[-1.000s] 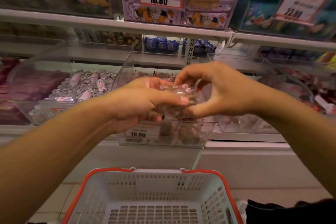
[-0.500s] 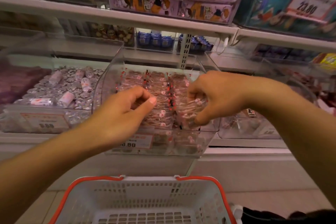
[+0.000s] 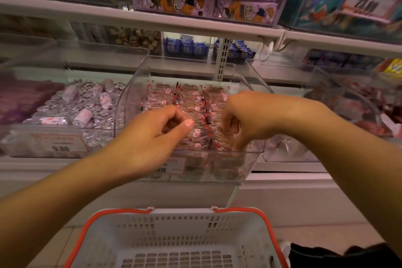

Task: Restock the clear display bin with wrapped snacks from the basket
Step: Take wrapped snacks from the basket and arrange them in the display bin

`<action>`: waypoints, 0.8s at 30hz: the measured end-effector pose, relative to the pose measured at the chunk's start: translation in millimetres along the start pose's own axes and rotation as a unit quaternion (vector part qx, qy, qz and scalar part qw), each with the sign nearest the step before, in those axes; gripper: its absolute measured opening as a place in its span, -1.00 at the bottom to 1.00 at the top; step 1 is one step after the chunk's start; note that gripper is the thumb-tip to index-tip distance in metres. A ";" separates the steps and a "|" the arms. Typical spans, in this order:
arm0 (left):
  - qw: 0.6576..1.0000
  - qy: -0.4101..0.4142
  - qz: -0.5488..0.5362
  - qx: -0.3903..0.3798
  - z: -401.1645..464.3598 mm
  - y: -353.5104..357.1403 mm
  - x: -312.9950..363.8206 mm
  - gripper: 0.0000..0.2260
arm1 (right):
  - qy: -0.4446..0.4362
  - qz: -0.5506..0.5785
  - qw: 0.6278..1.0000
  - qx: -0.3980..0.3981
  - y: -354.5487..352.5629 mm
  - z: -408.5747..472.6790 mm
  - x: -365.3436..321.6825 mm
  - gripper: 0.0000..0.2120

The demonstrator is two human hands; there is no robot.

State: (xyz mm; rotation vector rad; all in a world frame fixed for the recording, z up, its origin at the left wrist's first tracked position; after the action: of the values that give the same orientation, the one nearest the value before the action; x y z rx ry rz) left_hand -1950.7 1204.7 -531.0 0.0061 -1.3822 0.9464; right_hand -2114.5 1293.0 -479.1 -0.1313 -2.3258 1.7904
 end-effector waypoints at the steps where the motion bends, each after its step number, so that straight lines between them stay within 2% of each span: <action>1: 1.000 0.003 -0.006 0.003 -0.1 -0.2 -0.2 -0.84 | -0.004 0.013 1.000 0.003 -1.8 -0.7 0.5 -0.66; 3: 1.000 0.007 -0.018 0.010 0.2 -0.7 -0.1 -0.86 | -0.010 0.044 0.998 0.036 -8.4 -1.7 2.3 -0.68; 6: 1.000 0.022 0.001 0.020 -0.8 -2.3 3.2 -0.88 | -0.023 0.067 0.993 0.098 -14.0 -2.0 0.5 -0.86; 10: 0.992 0.077 0.092 0.028 -4.3 -9.5 14.6 -0.87 | -0.020 0.061 0.997 0.036 2.5 -0.4 -7.0 -0.73; 12: 0.977 0.120 0.175 0.006 -6.9 -16.3 20.8 -0.77 | -0.020 0.059 0.997 0.034 4.8 -1.5 -10.4 -0.72; 15: 0.930 0.172 0.317 -0.071 -11.3 -25.5 23.6 -0.68 | -0.038 0.059 0.990 0.118 -9.5 -12.6 -15.4 -0.71; 17: 0.900 0.161 0.390 -0.106 -13.8 -31.7 20.0 -0.66 | -0.058 0.073 0.989 0.115 -12.5 -28.1 -23.2 -0.61; 19: 0.882 0.125 0.436 -0.131 -14.4 -35.9 15.7 -0.71 | -0.061 0.064 0.995 0.050 0.2 -41.9 -31.5 -0.57; 21: 0.877 0.090 0.449 -0.146 -13.2 -37.1 13.0 -0.73 | -0.046 -0.012 0.998 0.039 15.6 -49.0 -35.8 -0.66; 24: 0.877 0.066 0.451 -0.150 -10.9 -36.6 10.8 -0.70 | -0.022 -0.059 0.993 0.098 21.4 -48.7 -32.8 -0.86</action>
State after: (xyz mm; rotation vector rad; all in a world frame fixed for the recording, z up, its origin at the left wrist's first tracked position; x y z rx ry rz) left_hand -1922.2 1192.7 -506.1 -1.0003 -1.3858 1.4377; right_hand -2073.3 1338.4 -491.3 0.0744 -2.1212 1.9678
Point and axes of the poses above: each hand's wrist, its own z-axis towards the middle knuckle, its own y-axis out of the palm, x = y × z, the point moved 4 cm from there along z, towards the middle knuckle, and after that the axes turned 3 degrees about -z, right-handed, at the moved point
